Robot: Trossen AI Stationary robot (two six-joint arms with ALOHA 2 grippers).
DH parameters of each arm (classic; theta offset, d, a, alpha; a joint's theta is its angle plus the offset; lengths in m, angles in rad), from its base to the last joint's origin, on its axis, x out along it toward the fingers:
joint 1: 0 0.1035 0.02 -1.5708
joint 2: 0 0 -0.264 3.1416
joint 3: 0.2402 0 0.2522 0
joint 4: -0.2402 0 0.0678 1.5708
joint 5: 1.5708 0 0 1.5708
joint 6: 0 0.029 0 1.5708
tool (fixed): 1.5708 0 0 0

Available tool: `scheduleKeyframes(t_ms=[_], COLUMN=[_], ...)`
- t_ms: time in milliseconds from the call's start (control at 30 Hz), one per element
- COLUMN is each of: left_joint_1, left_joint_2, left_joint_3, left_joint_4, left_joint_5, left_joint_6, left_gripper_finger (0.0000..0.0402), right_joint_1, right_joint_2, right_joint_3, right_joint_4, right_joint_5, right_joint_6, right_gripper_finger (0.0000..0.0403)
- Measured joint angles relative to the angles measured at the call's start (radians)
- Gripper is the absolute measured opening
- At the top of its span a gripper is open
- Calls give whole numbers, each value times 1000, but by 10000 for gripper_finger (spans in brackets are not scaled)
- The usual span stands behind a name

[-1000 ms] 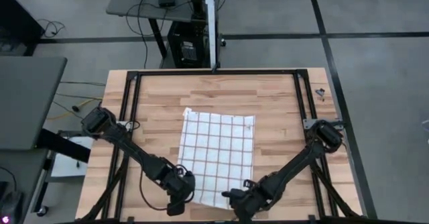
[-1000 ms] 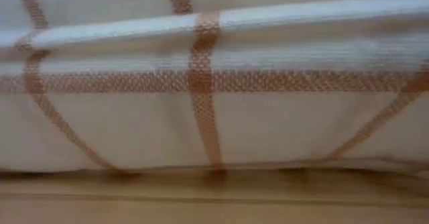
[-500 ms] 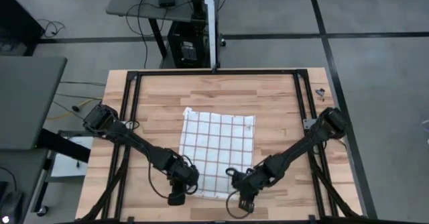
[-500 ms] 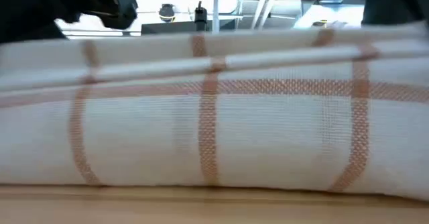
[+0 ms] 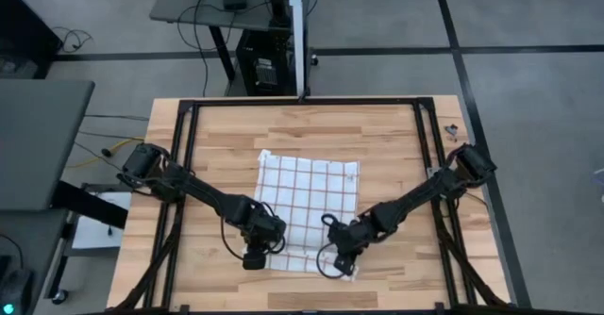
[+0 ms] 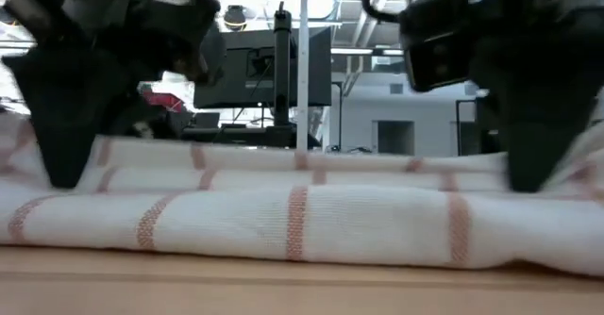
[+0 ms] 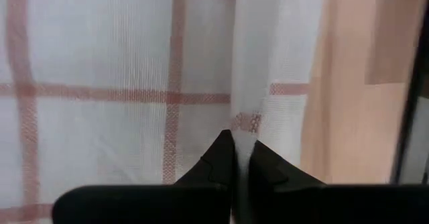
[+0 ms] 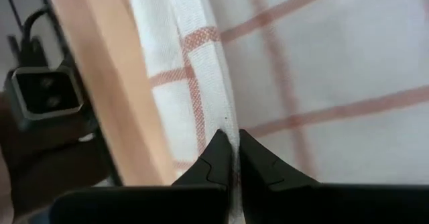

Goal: Roll towel
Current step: Roll the white stripe kitchen towel

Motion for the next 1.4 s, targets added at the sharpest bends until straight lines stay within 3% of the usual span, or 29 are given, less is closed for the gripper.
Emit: scheduleKeyframes(t_ms=[467,633,833,1000,1167,1400], left_joint_1=[0,0,1,6,6,-24], left_joint_2=[-5,-4,-8,-54,-113,-171], left_joint_3=[-57,-58,-33,55,109,111], left_joint_4=[107,108,60,-97,-193,-190], left_joint_5=[-38,-52,-68,-185,-282,-308], left_joint_6=[-88,-91,-73,-18,17,-2], left_gripper_finger=[0,8,63,82,83,82], right_joint_1=[-22,-23,-37,-42,-41,-16], right_joint_2=[1,2,-4,-59,-145,-208], right_joint_3=[-1,-2,-3,-3,-3,-2], right_joint_4=[-54,-74,-153,-167,-171,-170], right_joint_5=[30,70,73,80,85,106], right_joint_6=[-97,-73,-43,-52,-70,-72], right_gripper_finger=[5,46,127,180,198,189])
